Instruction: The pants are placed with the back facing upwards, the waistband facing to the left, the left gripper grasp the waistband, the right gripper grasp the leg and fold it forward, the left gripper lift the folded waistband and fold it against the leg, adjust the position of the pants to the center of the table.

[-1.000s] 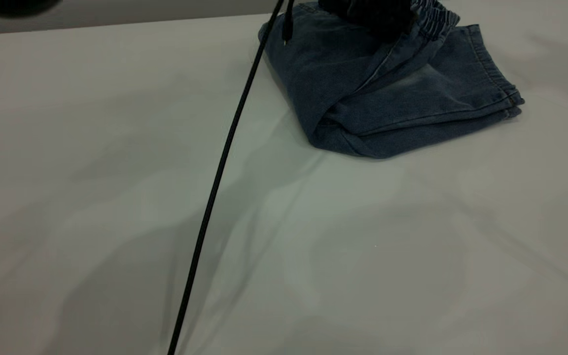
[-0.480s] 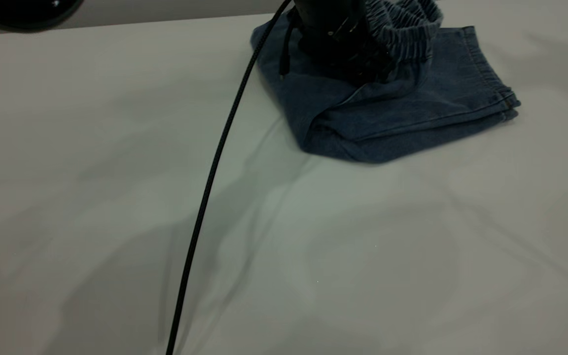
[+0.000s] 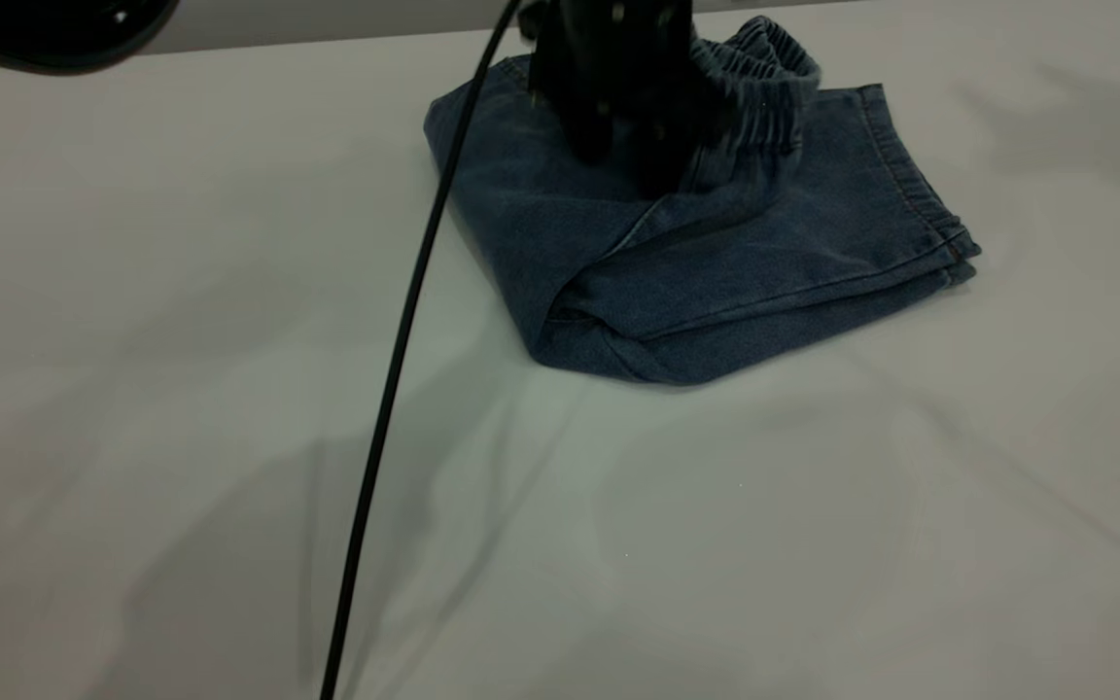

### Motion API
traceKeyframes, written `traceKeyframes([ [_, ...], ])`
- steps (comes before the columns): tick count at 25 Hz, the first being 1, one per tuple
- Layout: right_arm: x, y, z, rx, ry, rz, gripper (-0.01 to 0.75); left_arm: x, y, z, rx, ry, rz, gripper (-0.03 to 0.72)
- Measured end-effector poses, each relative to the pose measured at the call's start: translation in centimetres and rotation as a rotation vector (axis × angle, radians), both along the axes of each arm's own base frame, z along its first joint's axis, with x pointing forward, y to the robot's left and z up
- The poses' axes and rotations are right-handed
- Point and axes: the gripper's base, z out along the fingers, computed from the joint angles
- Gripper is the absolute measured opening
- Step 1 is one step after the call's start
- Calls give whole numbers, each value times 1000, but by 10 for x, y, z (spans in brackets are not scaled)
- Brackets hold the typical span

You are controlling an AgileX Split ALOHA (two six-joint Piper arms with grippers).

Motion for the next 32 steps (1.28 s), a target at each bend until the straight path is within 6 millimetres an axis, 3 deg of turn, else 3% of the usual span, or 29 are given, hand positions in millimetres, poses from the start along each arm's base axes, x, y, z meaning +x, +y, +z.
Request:
traceKeyframes([
  [9,0,0,0,7,2,-2,461,10,-10,45,-96,-128,-4,509],
  [14,-16,4,16,36,-36,20,461,10,-9,90,-150,-213,-5,509],
  [21,-78,10,67,54,-171,25,461,-3,9,190,-208,-398,4,509],
  [26,-143,16,103,52,-291,34,461,-21,40,275,-188,-616,73,509],
  [32,-207,22,110,40,-299,53,461,-64,77,365,-298,-783,155,509],
])
